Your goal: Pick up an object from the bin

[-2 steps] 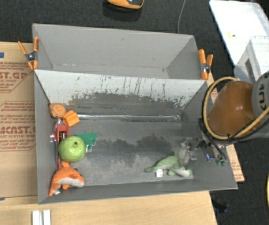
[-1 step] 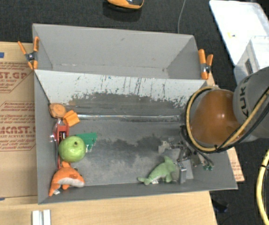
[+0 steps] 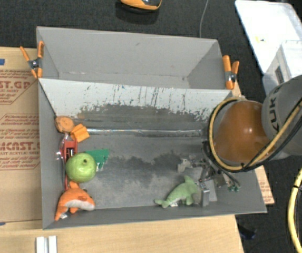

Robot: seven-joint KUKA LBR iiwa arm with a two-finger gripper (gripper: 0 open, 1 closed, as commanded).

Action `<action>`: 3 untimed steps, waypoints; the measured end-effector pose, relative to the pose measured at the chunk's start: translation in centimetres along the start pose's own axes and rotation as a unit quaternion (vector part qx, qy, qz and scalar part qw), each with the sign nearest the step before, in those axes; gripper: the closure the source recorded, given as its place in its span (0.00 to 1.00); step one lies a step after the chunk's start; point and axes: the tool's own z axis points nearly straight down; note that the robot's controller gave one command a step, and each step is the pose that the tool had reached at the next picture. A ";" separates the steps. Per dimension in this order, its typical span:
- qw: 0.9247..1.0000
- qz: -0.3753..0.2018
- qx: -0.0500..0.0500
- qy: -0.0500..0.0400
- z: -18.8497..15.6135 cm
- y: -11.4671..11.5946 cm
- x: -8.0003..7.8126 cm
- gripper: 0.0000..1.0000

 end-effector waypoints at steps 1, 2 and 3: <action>1.000 -0.012 0.000 -0.001 -1.2 0.0 -0.4 0.00; 1.000 -0.028 0.000 -0.001 -2.3 -0.8 0.0 0.00; 1.000 -0.008 -0.001 -0.001 -1.2 1.6 -0.3 0.00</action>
Offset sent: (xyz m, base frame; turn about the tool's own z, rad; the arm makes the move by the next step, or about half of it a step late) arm 0.0003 -0.0078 0.0230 -0.0576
